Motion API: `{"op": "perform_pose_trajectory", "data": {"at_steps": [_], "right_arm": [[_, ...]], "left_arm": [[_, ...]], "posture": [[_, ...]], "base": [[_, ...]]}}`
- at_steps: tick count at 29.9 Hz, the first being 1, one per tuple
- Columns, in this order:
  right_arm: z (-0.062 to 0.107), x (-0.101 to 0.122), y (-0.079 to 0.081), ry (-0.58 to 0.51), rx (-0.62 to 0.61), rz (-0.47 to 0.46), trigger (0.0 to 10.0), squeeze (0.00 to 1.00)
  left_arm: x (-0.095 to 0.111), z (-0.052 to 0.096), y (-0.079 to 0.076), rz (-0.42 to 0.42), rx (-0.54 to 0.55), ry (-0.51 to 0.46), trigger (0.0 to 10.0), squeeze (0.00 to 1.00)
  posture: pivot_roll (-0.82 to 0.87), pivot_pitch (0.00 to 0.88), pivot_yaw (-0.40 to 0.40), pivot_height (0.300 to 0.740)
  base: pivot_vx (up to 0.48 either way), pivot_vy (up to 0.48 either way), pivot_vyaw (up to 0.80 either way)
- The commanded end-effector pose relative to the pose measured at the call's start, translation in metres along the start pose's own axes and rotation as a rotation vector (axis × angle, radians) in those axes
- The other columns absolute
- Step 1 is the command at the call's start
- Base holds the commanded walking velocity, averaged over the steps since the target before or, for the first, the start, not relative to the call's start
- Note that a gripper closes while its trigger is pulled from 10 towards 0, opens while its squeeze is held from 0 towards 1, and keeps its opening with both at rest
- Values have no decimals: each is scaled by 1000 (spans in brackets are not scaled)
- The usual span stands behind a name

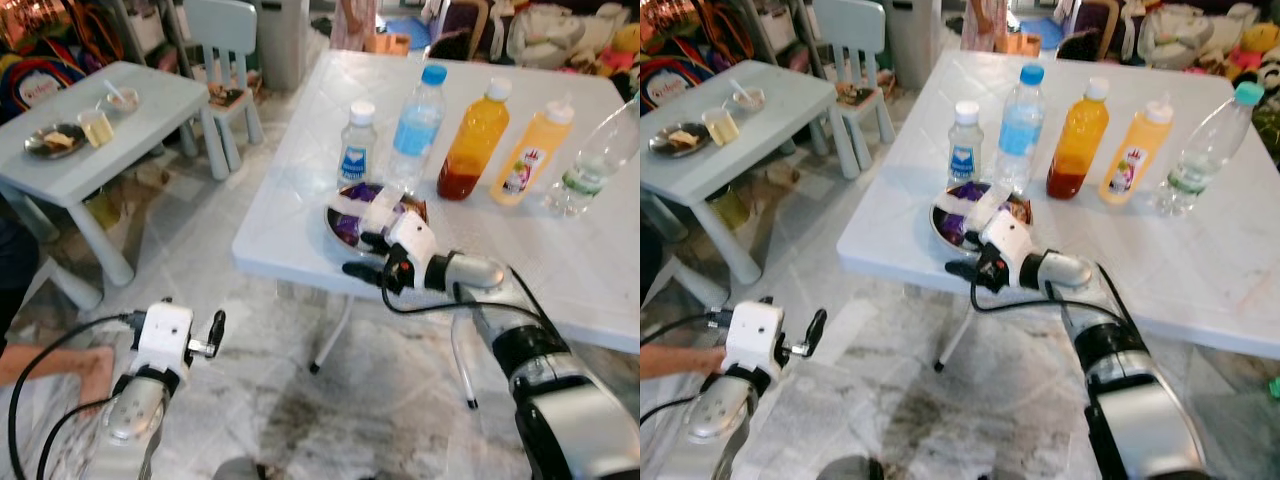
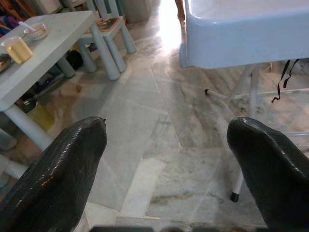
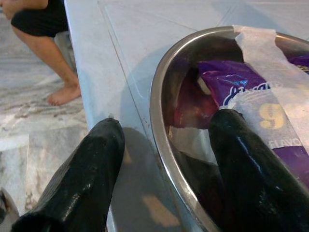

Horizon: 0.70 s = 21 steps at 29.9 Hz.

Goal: Restocking fridge

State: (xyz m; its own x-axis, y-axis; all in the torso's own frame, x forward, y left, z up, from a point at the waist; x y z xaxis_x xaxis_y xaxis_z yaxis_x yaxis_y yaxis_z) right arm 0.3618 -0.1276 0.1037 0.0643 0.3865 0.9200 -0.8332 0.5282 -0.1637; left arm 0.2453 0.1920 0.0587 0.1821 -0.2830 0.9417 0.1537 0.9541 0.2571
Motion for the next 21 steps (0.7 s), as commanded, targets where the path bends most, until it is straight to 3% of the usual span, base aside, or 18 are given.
{"op": "perform_pose_trajectory", "data": {"at_steps": [1, 2, 3, 11, 21], "right_arm": [[1, -4, -1, 28, 15, -27, 2392, 0], [1, -4, -1, 28, 15, -27, 2392, 0], [1, -5, 0, 35, 33, -23, 0, 0], [10, -20, 3, 117, 82, 3, 0, 0], [30, -27, 12, 96, 145, 58, 0, 0]], "left_arm": [[1, -1, -1, -8, -15, 4, 10000, 0], [1, -1, -1, -8, -15, 4, 10000, 0], [1, -2, -1, -8, -16, 5, 10000, 0], [-3, -3, -6, -10, -32, 24, 10000, 0], [-2, -9, -9, -8, -44, 26, 10000, 0]], "posture": [[122, 91, 7, 740], [122, 91, 7, 740], [122, 89, 7, 740], [116, 76, 1, 740], [93, 65, 6, 740]], "base": [[0, 0, 0], [0, 0, 0], [0, 0, 0], [0, 0, 0], [0, 0, 0]]}}
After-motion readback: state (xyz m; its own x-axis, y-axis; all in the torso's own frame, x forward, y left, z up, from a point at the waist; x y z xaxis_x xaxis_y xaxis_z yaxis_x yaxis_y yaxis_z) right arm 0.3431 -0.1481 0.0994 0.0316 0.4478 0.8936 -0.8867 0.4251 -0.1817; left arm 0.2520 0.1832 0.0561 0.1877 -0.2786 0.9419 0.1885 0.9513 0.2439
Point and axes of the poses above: a point about 5 cm out from each wrist's last joint towards the gripper, its own z axis pointing back from the gripper into the wrist, its own x axis along the axis of the wrist's last joint, y = z × x, the point moved 2 cm from there along -z, pointing out of the wrist towards the gripper, and after that the axes turned 3 degrees about -z, right-handed, at the moved point
